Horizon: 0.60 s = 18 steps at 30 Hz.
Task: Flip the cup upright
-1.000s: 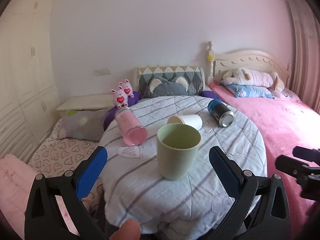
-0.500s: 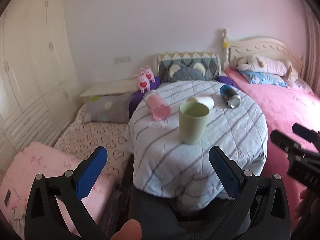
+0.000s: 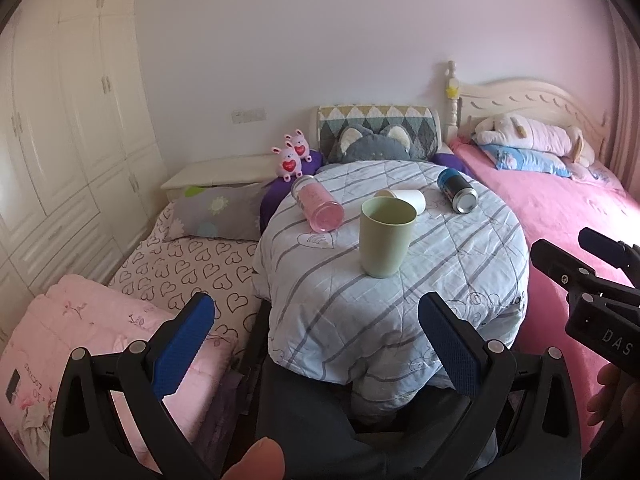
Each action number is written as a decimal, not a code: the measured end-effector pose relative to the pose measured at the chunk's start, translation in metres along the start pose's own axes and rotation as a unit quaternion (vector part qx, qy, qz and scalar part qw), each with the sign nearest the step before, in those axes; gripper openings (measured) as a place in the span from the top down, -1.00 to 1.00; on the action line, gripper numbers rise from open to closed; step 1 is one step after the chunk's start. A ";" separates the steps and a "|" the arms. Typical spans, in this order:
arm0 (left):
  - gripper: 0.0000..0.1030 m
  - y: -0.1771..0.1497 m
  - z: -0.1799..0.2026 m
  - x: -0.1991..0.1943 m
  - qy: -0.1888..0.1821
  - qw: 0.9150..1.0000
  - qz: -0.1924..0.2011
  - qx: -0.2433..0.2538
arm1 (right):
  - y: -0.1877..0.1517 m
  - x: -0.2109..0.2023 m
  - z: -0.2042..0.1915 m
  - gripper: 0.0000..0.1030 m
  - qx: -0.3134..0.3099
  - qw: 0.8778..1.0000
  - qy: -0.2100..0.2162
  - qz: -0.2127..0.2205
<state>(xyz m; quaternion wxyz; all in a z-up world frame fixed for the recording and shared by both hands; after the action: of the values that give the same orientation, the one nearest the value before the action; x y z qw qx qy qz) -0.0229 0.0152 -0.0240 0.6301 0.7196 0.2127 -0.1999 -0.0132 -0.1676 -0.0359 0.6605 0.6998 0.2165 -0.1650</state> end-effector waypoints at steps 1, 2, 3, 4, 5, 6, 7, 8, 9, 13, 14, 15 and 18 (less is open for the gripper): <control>-1.00 0.000 0.000 0.000 0.000 1.000 0.000 0.000 | 0.000 0.000 0.000 -0.60 0.001 1.000 0.000 0.000; -1.00 0.000 0.000 0.000 0.000 1.000 0.000 -0.001 | 0.000 0.000 -0.001 -0.60 0.001 1.000 -0.001 0.000; -1.00 0.000 0.000 0.000 0.000 1.000 0.000 0.000 | 0.000 -0.001 0.000 -0.60 0.001 1.000 -0.003 0.000; -0.99 0.000 0.000 0.000 0.000 1.000 0.000 0.000 | 0.000 -0.001 0.000 -0.60 0.002 1.000 -0.002 0.000; -0.99 0.000 0.000 0.000 0.000 1.000 -0.001 0.000 | 0.000 -0.002 0.000 -0.60 0.004 1.000 -0.001 0.001; -0.99 0.000 0.000 0.000 -0.001 1.000 -0.001 0.000 | 0.000 -0.002 0.000 -0.60 0.004 1.000 -0.002 0.001; -0.99 0.000 0.000 0.000 -0.002 1.000 -0.002 -0.001 | 0.001 -0.003 0.001 -0.60 0.005 1.000 -0.003 0.001; -0.99 0.000 0.000 -0.001 -0.002 1.000 -0.002 -0.001 | 0.001 -0.004 0.001 -0.60 0.006 1.000 -0.002 0.002; -0.99 0.000 0.000 -0.001 -0.002 1.000 -0.002 -0.001 | 0.001 -0.003 0.002 -0.60 0.006 1.000 -0.001 0.001; -1.00 0.000 0.001 -0.001 -0.005 1.000 -0.005 -0.001 | 0.001 -0.003 0.004 -0.60 0.007 1.000 -0.003 0.001; -0.99 0.000 0.001 0.000 -0.005 1.000 -0.006 0.000 | 0.001 -0.003 0.004 -0.60 0.007 1.000 -0.002 0.000; -1.00 0.000 0.001 0.000 -0.005 1.000 -0.005 -0.001 | 0.001 -0.003 0.005 -0.60 0.007 1.000 -0.002 0.000; -1.00 0.000 0.001 0.000 -0.006 1.000 -0.006 -0.001 | 0.002 -0.003 0.006 -0.60 0.008 1.000 -0.001 -0.001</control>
<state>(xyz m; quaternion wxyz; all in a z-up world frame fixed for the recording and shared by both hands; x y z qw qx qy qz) -0.0235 0.0141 -0.0242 0.6309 0.7162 0.2135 -0.2081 -0.0142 -0.1739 -0.0337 0.6549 0.7047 0.2149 -0.1683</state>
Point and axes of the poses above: each gripper's, at about its wrist camera, not at the fingertips, and x roughly the way its jaws point, z to its right, y to its top, the point moved 1 cm from there along x, roughly the way its jaws point, and after that the axes turned 3 degrees about y, right-handed, at the moved point
